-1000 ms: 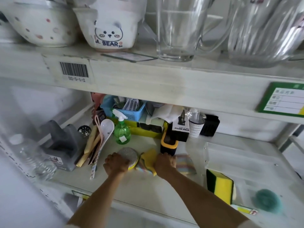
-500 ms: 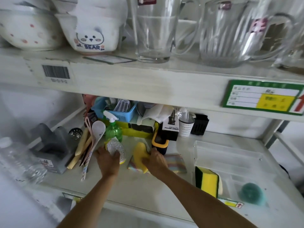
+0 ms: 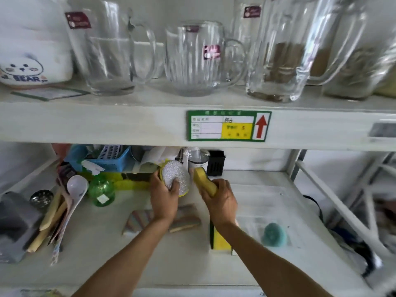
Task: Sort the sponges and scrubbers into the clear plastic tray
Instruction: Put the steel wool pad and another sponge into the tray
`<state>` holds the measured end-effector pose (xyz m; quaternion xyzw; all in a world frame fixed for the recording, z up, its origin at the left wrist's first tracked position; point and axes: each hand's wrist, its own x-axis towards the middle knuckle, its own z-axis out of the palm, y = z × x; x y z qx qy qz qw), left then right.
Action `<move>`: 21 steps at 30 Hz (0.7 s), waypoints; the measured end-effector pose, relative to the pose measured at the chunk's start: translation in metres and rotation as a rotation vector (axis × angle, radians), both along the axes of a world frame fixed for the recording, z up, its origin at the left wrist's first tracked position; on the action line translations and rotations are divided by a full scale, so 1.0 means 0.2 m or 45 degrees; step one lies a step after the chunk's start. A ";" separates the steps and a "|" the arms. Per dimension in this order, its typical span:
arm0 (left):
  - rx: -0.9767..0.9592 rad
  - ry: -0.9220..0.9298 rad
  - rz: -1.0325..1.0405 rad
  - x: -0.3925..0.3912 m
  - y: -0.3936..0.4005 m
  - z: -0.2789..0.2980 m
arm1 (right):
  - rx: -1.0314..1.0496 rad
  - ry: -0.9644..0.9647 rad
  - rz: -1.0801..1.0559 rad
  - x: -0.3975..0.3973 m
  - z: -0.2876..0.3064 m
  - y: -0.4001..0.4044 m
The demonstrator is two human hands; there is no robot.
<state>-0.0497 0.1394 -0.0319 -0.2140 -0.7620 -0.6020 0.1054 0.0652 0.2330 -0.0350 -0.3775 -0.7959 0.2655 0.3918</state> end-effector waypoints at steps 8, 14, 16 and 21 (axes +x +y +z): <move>-0.283 0.045 -0.193 0.23 0.39 0.01 | -0.041 0.005 -0.264 0.41 -0.02 0.36; -0.457 0.053 -0.314 0.34 0.56 0.00 | -0.052 -0.079 -0.400 0.69 -0.04 0.53; -0.500 0.047 -0.328 0.34 0.60 -0.01 | -0.017 -0.115 -0.444 0.76 -0.04 0.57; -0.648 -0.008 -0.295 0.32 0.63 -0.03 | 0.072 -0.276 -0.534 0.91 -0.03 0.62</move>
